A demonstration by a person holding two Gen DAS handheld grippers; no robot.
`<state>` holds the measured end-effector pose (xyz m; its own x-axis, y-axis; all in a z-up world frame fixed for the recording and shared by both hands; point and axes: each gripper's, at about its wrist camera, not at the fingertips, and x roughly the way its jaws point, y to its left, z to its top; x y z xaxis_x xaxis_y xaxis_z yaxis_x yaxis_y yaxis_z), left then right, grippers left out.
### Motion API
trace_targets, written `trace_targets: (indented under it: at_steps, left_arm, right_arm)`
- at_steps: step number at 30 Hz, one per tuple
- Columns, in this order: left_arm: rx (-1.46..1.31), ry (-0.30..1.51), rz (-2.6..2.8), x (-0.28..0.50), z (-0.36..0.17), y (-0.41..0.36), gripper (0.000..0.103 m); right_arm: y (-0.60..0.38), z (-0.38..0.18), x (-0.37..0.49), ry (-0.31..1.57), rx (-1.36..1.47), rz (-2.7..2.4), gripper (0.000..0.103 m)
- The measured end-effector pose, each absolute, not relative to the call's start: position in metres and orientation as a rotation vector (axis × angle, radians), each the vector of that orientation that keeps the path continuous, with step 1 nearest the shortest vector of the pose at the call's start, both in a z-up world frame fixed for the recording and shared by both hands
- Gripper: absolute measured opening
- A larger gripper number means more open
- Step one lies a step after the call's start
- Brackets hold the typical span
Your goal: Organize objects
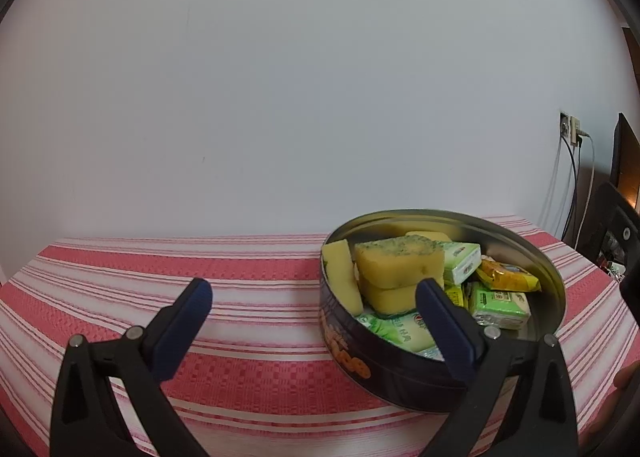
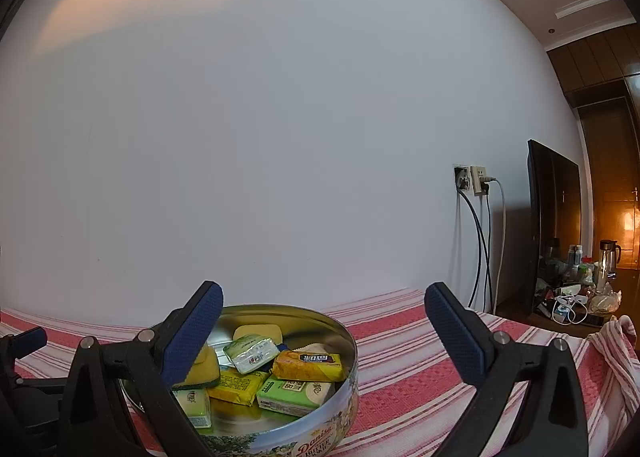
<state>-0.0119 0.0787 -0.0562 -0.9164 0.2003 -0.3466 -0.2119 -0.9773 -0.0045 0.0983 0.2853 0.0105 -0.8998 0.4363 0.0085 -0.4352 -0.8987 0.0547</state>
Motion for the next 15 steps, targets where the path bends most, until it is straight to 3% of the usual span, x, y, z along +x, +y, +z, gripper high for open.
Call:
trace_targets:
  at_steps: [15]
  left_arm:
    - [-0.518,0.044,2.886,-0.012,-0.0564,0.0808,0.103]
  right_arm:
    - [0.2819,0.01,0.1008,0.05,0.033,2.711,0.102]
